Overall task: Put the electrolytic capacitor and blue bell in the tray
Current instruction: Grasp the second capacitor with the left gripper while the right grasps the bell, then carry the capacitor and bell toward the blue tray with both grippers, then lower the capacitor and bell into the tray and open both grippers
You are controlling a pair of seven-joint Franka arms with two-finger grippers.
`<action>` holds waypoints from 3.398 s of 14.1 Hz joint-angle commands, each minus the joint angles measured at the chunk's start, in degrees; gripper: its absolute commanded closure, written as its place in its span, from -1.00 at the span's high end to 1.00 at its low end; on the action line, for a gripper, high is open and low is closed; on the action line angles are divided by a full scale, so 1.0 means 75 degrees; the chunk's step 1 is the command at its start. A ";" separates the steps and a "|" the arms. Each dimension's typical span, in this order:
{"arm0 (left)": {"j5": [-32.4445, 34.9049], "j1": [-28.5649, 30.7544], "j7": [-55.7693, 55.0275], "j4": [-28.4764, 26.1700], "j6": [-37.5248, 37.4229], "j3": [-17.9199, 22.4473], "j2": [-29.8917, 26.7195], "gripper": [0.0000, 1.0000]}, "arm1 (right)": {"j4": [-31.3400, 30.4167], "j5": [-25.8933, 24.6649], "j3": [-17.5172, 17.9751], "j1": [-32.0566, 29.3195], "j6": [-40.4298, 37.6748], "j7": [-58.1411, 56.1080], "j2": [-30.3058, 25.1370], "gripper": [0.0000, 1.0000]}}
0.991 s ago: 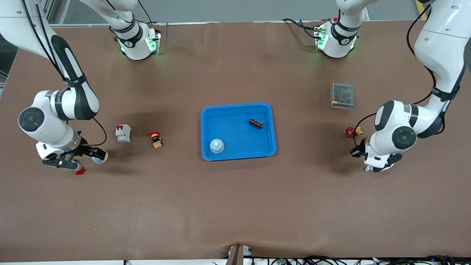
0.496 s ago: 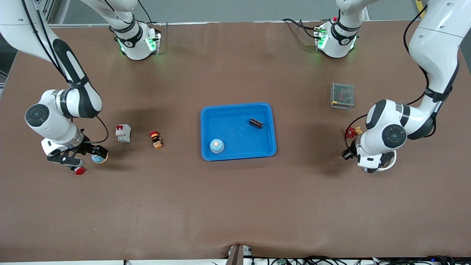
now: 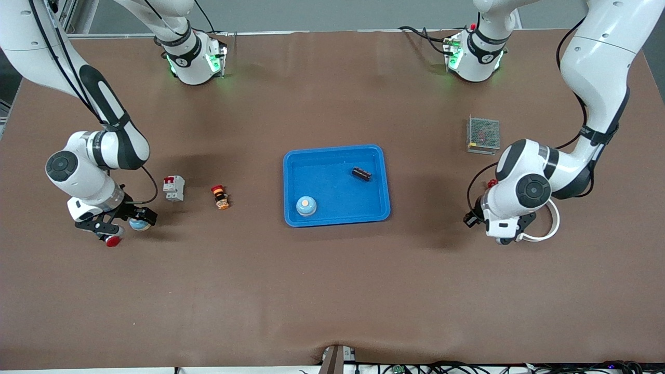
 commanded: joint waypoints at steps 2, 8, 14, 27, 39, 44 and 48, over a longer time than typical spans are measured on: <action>-0.0434 -0.0652 -0.0918 0.0297 -0.0331 0.0010 -0.0139 -1.00 | 0.0039 0.0096 0.0134 -0.0342 0.0227 -0.0420 0.0179 1.00; -0.1804 -0.1531 -0.1845 0.1047 -0.0342 0.0022 0.0084 -1.00 | 0.0075 0.0108 0.0134 -0.0354 0.0286 -0.0421 0.0296 1.00; -0.1946 -0.2317 -0.3309 0.1902 -0.0342 0.0022 0.0563 -1.00 | 0.0063 0.0119 0.0146 -0.0354 0.0263 -0.0304 0.0296 -1.00; -0.1841 -0.3630 -0.5608 0.2408 0.0033 0.0233 0.1338 -1.00 | 0.0555 0.1245 0.2194 -0.0237 -0.2526 0.3827 -0.1110 -1.00; -0.1829 -0.4217 -0.5995 0.2185 0.0279 0.0748 0.1713 0.14 | 0.0672 0.1093 0.2771 0.2901 -0.2609 1.1282 -0.1099 -1.00; -0.1596 -0.4182 -0.5924 0.2279 0.0197 0.0748 0.1374 1.00 | 0.0731 0.0462 0.2759 0.4098 -0.2609 1.3076 -0.1017 -1.00; -0.0753 -0.4088 -0.5551 0.2582 -0.0376 0.0690 0.1022 1.00 | 0.1421 -0.0558 0.2736 0.4649 -0.2632 1.4308 -0.0105 -1.00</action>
